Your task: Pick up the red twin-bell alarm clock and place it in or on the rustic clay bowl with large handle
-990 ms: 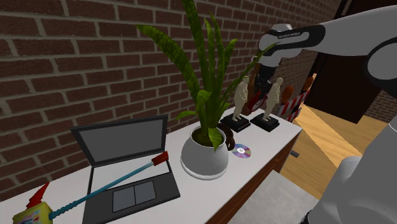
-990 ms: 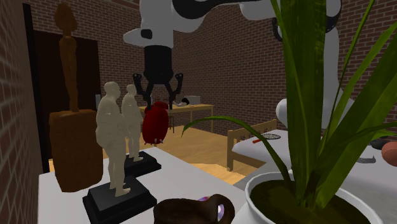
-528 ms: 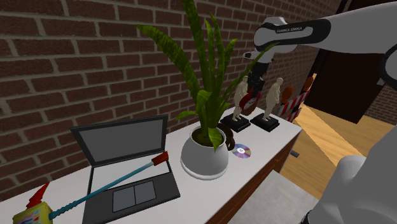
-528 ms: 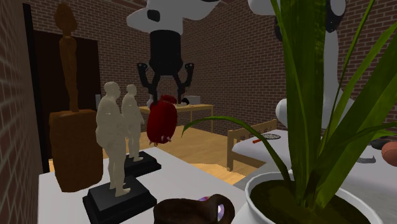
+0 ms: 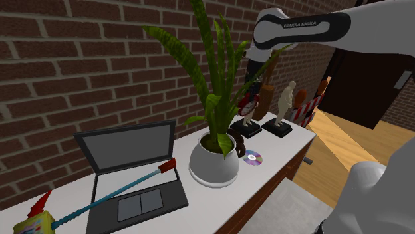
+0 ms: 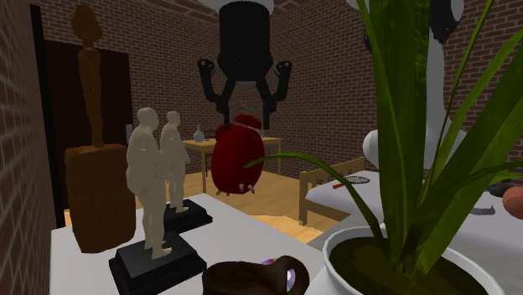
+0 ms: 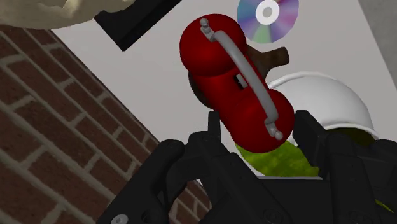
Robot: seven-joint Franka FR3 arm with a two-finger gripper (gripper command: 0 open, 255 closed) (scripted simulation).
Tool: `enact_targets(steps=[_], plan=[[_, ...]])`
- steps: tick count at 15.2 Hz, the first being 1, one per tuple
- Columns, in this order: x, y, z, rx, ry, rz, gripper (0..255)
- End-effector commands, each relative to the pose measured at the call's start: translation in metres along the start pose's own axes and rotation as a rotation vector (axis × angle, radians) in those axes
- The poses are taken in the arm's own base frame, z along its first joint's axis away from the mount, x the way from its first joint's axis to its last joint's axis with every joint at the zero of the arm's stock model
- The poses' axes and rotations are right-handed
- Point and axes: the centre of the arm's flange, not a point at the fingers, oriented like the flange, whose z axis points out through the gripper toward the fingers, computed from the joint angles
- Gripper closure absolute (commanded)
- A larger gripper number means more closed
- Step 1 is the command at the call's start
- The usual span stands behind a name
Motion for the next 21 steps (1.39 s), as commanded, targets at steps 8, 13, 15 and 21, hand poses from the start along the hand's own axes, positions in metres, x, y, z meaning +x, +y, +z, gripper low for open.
enact_targets(steps=[8,13,15,21], plan=[[0.057,-0.022,0.015,0.000,0.000,0.002,255],[0.056,-0.022,0.041,0.000,0.000,0.002,255],[0.056,-0.022,0.052,0.000,0.000,0.002,255],[0.055,-0.021,0.083,0.000,0.000,0.002,255]])
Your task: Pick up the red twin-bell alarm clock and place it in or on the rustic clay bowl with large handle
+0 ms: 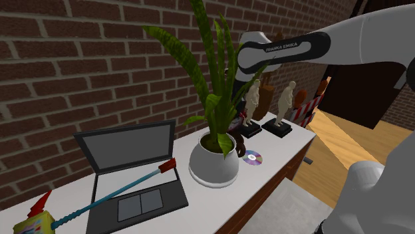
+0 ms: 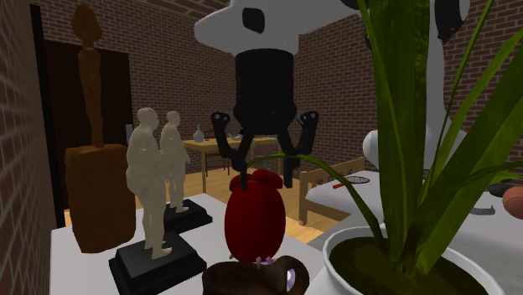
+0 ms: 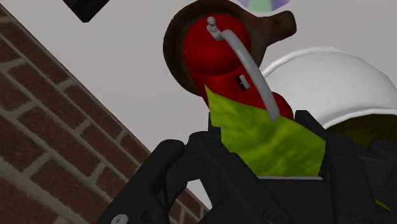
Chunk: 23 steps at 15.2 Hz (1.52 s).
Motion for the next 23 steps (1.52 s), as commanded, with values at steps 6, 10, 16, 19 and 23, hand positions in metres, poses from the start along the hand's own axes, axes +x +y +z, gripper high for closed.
enact_targets(steps=[6,10,16,19,23], plan=[[-0.001,0.000,0.025,-0.001,0.001,0.000,255],[-0.001,0.000,0.025,-0.001,0.001,0.000,255],[-0.001,0.000,0.025,-0.001,0.001,0.000,0],[-0.001,0.000,-0.001,-0.001,0.001,0.000,0],[-0.001,0.000,-0.025,-0.001,0.001,0.000,0]])
